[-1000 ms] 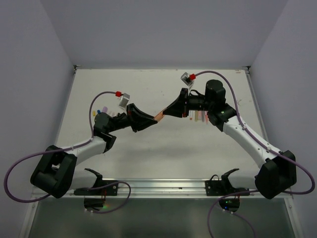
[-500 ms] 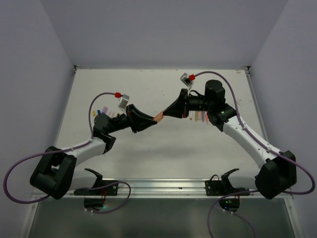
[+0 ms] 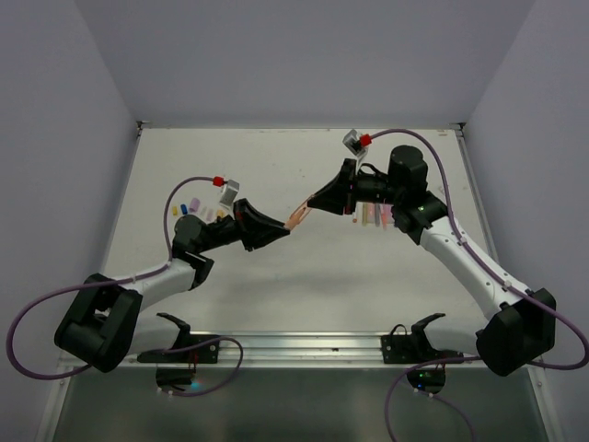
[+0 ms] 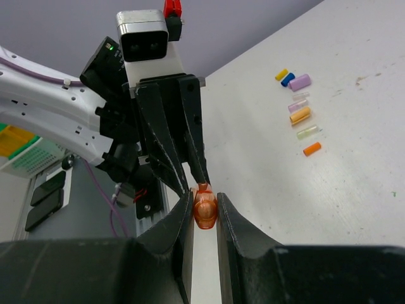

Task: Open the pen caps

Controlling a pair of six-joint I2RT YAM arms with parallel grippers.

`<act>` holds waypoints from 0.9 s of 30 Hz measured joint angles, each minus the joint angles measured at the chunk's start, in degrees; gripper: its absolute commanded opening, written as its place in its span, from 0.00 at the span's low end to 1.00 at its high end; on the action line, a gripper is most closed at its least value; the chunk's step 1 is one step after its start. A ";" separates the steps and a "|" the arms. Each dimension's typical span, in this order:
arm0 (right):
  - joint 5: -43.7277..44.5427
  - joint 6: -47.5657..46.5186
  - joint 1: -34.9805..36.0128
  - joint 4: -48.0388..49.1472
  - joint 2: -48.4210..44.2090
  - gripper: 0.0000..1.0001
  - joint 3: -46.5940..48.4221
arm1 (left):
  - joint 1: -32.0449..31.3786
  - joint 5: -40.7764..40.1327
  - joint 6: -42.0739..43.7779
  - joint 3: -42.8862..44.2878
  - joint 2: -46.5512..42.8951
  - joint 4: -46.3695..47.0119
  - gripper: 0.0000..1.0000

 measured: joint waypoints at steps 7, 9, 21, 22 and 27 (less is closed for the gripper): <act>2.29 -2.10 -0.22 -1.31 0.00 0.00 0.46 | 0.00 -0.42 -1.14 0.07 -0.61 -3.67 0.33; 3.48 -2.84 -0.50 -1.20 -0.20 0.00 0.83 | -0.02 -0.74 -1.55 0.11 -1.22 -6.16 0.36; 11.28 -9.38 1.79 -5.40 -0.35 0.00 0.94 | -1.95 -4.09 -1.36 3.82 -3.17 -14.86 0.50; 12.41 -9.97 2.01 -5.95 -0.28 0.00 0.94 | -1.95 -4.79 -1.03 3.85 -3.43 -16.13 0.50; 17.81 -11.82 2.64 -8.11 0.81 0.00 0.94 | -1.95 -9.64 2.21 4.22 -6.27 -24.85 0.56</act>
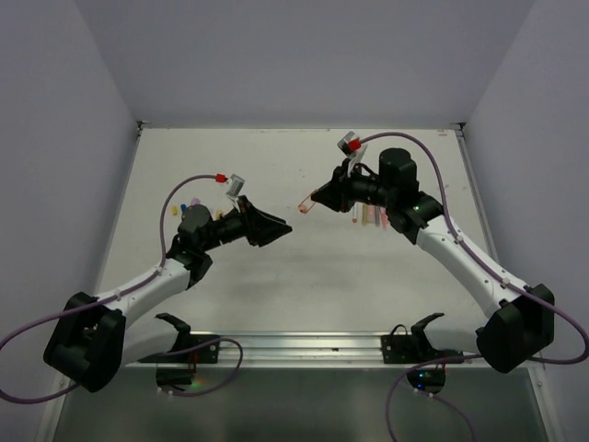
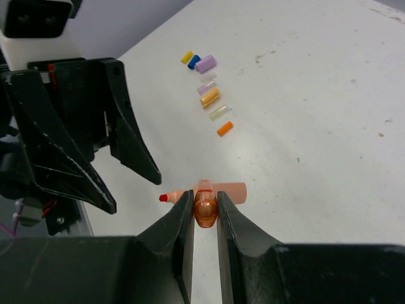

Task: Open the pen caps

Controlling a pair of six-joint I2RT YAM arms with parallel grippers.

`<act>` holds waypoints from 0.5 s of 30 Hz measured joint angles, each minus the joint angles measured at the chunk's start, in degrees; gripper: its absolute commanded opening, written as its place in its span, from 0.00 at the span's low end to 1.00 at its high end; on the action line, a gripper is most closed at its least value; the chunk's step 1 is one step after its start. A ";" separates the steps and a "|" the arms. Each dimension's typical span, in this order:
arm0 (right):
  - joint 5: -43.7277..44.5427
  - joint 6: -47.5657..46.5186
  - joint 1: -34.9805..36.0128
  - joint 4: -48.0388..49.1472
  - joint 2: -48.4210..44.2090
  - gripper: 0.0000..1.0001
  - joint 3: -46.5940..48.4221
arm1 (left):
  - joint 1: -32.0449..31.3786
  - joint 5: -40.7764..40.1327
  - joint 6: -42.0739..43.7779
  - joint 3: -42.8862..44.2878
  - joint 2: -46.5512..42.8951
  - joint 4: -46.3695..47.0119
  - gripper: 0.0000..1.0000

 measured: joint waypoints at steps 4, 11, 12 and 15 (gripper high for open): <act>3.54 -0.83 0.26 -1.11 1.64 0.00 0.00 | 0.00 -7.41 3.89 1.22 -3.65 -10.49 0.64; 10.82 -3.02 3.17 -3.76 6.32 0.00 0.00 | 0.00 -25.35 9.40 7.65 -8.22 -32.22 0.87; 11.61 -3.26 3.56 -4.15 7.10 0.00 0.00 | 0.00 -27.80 10.21 9.05 -8.44 -35.34 0.90; 14.16 -3.76 4.33 -4.44 9.14 0.00 0.00 | 0.07 -34.51 12.07 13.31 -8.94 -44.37 0.99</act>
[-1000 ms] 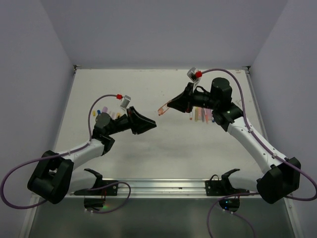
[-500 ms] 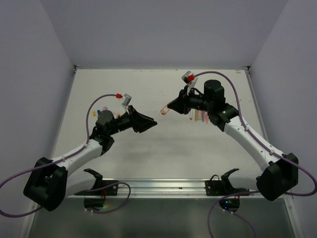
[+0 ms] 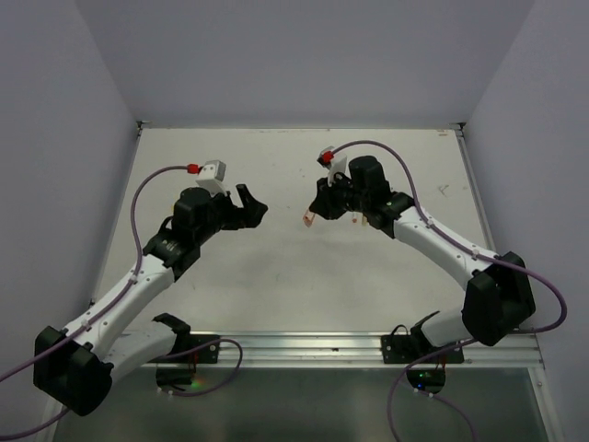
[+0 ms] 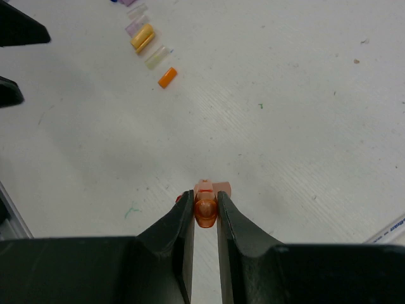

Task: Open the pen caps

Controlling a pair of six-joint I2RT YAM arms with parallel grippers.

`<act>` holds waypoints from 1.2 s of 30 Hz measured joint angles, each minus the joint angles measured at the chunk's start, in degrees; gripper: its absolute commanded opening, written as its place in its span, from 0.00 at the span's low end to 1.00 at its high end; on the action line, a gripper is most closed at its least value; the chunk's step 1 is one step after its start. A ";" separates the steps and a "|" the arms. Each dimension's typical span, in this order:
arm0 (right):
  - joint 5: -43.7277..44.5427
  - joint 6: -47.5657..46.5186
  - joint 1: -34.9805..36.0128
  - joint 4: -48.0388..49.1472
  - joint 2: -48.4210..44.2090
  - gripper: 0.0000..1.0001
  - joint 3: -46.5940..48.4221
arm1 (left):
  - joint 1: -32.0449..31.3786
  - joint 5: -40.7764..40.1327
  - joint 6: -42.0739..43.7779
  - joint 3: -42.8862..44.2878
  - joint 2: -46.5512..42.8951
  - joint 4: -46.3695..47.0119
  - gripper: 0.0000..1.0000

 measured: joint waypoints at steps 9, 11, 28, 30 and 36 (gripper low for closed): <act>5.35 -1.97 1.51 -1.90 4.57 0.00 0.02 | 0.37 -14.60 6.82 8.79 -3.43 -16.96 1.00; 6.03 -2.36 2.32 -2.34 5.62 0.00 0.02 | 0.37 -17.35 8.24 9.51 -4.28 -18.95 1.00; 8.00 -3.43 6.27 -2.82 8.52 0.00 0.24 | 0.42 -31.08 15.37 2.19 -12.59 -22.12 1.00; 8.02 -4.02 7.10 -2.75 8.52 0.00 0.24 | 0.42 -31.34 15.43 2.05 -12.52 -22.08 1.00; 7.96 -5.53 9.09 -2.78 8.52 0.00 0.24 | 0.44 -31.56 15.78 2.03 -12.50 -21.68 1.00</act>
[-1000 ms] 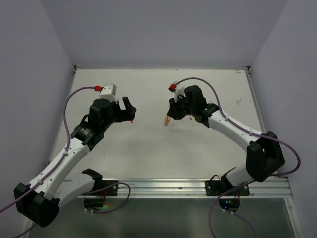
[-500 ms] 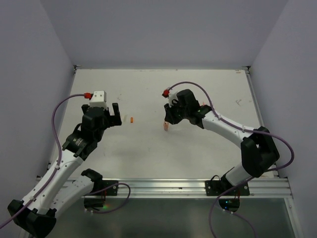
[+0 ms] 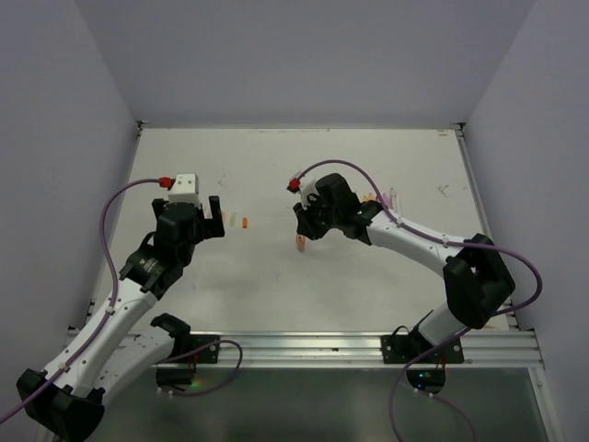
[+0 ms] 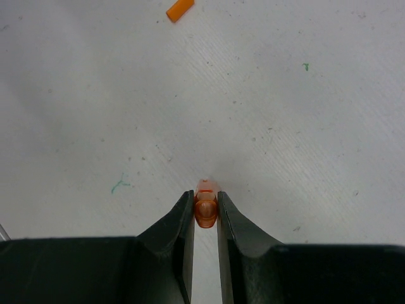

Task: Open the pen caps

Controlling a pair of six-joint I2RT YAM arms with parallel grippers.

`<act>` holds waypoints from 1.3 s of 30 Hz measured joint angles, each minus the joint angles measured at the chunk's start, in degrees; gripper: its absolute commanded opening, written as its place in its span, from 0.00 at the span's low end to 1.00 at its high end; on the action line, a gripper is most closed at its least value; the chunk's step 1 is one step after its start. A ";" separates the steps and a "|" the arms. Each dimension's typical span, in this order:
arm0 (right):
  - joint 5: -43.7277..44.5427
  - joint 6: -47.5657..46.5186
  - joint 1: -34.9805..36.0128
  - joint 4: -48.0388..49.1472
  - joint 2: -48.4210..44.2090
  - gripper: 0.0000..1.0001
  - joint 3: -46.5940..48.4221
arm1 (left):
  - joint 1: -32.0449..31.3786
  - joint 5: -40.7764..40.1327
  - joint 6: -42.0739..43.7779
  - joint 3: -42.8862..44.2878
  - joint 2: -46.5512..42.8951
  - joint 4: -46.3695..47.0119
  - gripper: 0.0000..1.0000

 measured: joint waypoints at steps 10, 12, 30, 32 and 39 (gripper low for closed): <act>2.08 -2.34 0.22 0.02 0.02 0.00 0.00 | 0.26 0.02 0.02 -0.02 0.00 0.02 1.00; 2.54 -2.89 0.22 0.15 0.11 0.00 0.00 | 0.31 0.02 0.02 -0.02 0.00 0.04 1.00; 9.51 -5.81 0.22 1.68 4.44 0.00 0.98 | 0.31 0.04 0.46 -0.81 0.24 0.35 1.00; 9.55 -5.86 0.22 1.49 4.57 0.00 0.98 | 0.31 0.09 0.48 -0.83 0.24 0.37 1.00; 8.92 -5.64 0.22 0.20 2.60 0.00 1.73 | 0.33 0.59 0.52 -0.85 0.24 0.39 1.00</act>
